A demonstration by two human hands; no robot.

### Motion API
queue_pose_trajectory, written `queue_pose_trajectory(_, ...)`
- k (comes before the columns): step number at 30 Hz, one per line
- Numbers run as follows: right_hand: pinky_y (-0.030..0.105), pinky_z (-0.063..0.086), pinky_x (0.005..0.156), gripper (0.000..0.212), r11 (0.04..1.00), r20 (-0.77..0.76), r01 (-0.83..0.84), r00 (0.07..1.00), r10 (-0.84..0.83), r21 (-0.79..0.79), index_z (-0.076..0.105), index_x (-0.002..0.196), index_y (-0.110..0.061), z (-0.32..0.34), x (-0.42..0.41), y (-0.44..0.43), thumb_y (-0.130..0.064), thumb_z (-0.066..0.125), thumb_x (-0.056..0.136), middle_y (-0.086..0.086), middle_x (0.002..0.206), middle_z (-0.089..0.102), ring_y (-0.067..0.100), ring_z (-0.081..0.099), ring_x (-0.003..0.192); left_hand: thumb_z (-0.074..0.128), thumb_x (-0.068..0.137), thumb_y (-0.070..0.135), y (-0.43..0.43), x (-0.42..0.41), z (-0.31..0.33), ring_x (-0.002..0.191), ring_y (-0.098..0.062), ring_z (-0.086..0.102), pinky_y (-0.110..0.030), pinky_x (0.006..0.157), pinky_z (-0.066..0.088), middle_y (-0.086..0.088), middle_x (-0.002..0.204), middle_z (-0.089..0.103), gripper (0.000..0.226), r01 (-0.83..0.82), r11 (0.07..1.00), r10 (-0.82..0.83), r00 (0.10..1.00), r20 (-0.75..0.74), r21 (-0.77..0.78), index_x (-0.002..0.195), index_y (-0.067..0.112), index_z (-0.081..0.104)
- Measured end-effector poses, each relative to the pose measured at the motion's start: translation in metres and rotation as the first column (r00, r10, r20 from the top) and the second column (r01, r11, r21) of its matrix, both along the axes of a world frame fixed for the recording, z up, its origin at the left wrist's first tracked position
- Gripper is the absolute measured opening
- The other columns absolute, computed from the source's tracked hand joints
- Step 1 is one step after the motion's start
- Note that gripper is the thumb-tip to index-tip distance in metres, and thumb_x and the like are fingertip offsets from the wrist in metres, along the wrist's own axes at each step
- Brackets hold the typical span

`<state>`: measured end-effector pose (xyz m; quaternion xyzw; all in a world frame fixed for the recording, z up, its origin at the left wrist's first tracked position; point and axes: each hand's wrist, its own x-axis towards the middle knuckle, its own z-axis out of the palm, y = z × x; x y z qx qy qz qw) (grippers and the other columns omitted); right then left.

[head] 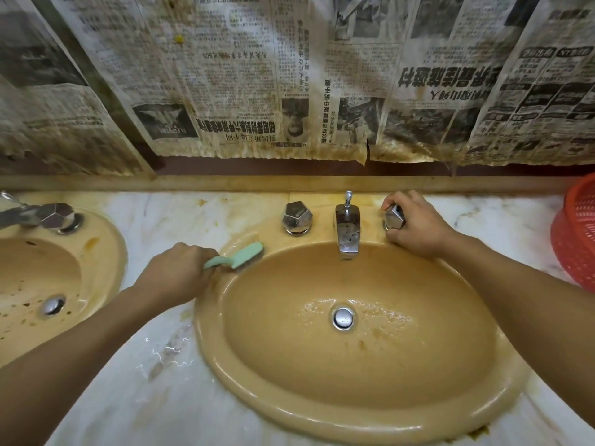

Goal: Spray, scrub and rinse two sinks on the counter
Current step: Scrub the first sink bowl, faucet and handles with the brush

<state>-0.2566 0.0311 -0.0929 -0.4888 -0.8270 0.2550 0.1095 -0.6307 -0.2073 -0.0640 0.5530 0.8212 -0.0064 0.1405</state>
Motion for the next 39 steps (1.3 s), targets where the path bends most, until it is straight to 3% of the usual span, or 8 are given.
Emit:
queue_pose_trajectory(7,0.027,0.035,0.087,0.049,1.000,0.010,0.006,1.000,-0.006,-0.002,0.052,0.117,-0.032,0.000,-0.001,0.000,-0.014,0.077,0.078,0.002,0.131,0.044,0.015,0.043,0.107,0.046,0.097,0.068,0.049,0.033,0.007,0.087,-0.026,0.061,-0.034,0.065,0.049,-0.004,0.100,0.065,0.059,0.147,0.989,-0.143,0.973,-0.182,0.011,0.149,0.041,0.038)
queue_pose_trajectory(12,0.028,0.036,0.088,0.050,1.000,0.015,0.001,1.000,-0.001,-0.005,0.052,0.116,-0.032,0.000,-0.001,0.000,-0.014,0.077,0.078,0.003,0.133,0.045,0.016,0.043,0.109,0.024,0.104,0.062,0.019,0.037,0.005,0.084,-0.028,0.065,-0.034,0.062,0.043,-0.003,0.085,0.063,0.044,0.194,0.981,-0.194,0.961,-0.198,-0.018,0.135,0.042,0.050)
queue_pose_trajectory(16,0.029,0.037,0.088,0.048,1.000,0.009,0.007,1.000,-0.007,-0.003,0.053,0.117,-0.030,0.000,-0.001,-0.001,-0.013,0.076,0.078,0.003,0.132,0.045,0.016,0.043,0.108,0.028,0.109,0.047,0.045,0.048,0.006,0.075,-0.028,0.062,-0.034,0.059,0.046,-0.005,0.084,0.063,0.040,0.051,0.996,-0.030,0.965,-0.261,0.077,0.120,0.025,0.059)
queue_pose_trajectory(21,0.030,0.038,0.087,0.047,1.000,0.001,0.010,1.000,-0.010,-0.009,0.052,0.115,-0.033,-0.001,-0.001,-0.001,-0.013,0.075,0.079,0.003,0.131,0.044,0.018,0.046,0.107,0.038,0.108,0.040,0.083,0.082,0.004,0.088,-0.032,0.060,-0.037,0.071,0.047,-0.014,0.107,0.065,0.038,-0.225,0.974,0.220,0.962,0.164,0.010,0.112,0.013,0.064)
queue_pose_trajectory(27,0.031,0.041,0.090,0.048,1.000,-0.004,0.012,1.000,-0.012,-0.010,0.051,0.113,-0.035,-0.001,-0.001,-0.001,-0.015,0.077,0.079,0.003,0.131,0.044,0.020,0.047,0.109,0.041,0.110,0.026,0.084,0.086,0.008,0.026,-0.009,0.048,-0.018,0.029,0.038,-0.006,0.064,0.053,0.034,-0.425,0.901,0.413,0.780,0.470,-0.086,0.109,0.002,0.066)
queue_pose_trajectory(30,0.032,0.041,0.092,0.047,1.000,-0.002,0.019,1.000,-0.019,-0.010,0.052,0.114,-0.034,0.000,-0.002,0.000,-0.015,0.076,0.079,0.004,0.133,0.045,0.021,0.048,0.112,0.038,0.110,0.029,0.081,0.099,0.006,0.053,-0.028,0.062,-0.026,0.042,0.044,-0.015,0.075,0.062,0.040,-0.386,0.923,0.346,0.824,0.448,-0.002,0.105,0.000,0.065)
queue_pose_trajectory(33,0.031,0.040,0.092,0.046,1.000,0.000,0.017,1.000,-0.017,-0.005,0.052,0.114,-0.033,0.000,-0.002,0.000,-0.014,0.076,0.080,0.004,0.133,0.045,0.019,0.045,0.111,0.039,0.108,0.033,0.046,0.111,-0.006,0.099,-0.039,0.064,-0.040,0.078,0.052,-0.015,0.103,0.068,0.035,-0.295,0.951,0.241,0.895,0.376,0.093,0.114,0.017,0.070)
queue_pose_trajectory(39,0.033,0.042,0.093,0.047,1.000,0.009,0.021,1.000,-0.020,-0.005,0.049,0.110,-0.036,0.002,-0.003,-0.002,-0.015,0.077,0.079,0.004,0.132,0.045,0.024,0.048,0.115,0.042,0.106,0.038,0.050,0.112,-0.013,0.100,-0.034,0.061,-0.037,0.077,0.047,-0.008,0.101,0.068,0.033,-0.392,0.902,0.289,0.860,0.421,0.182,0.112,0.025,0.071)
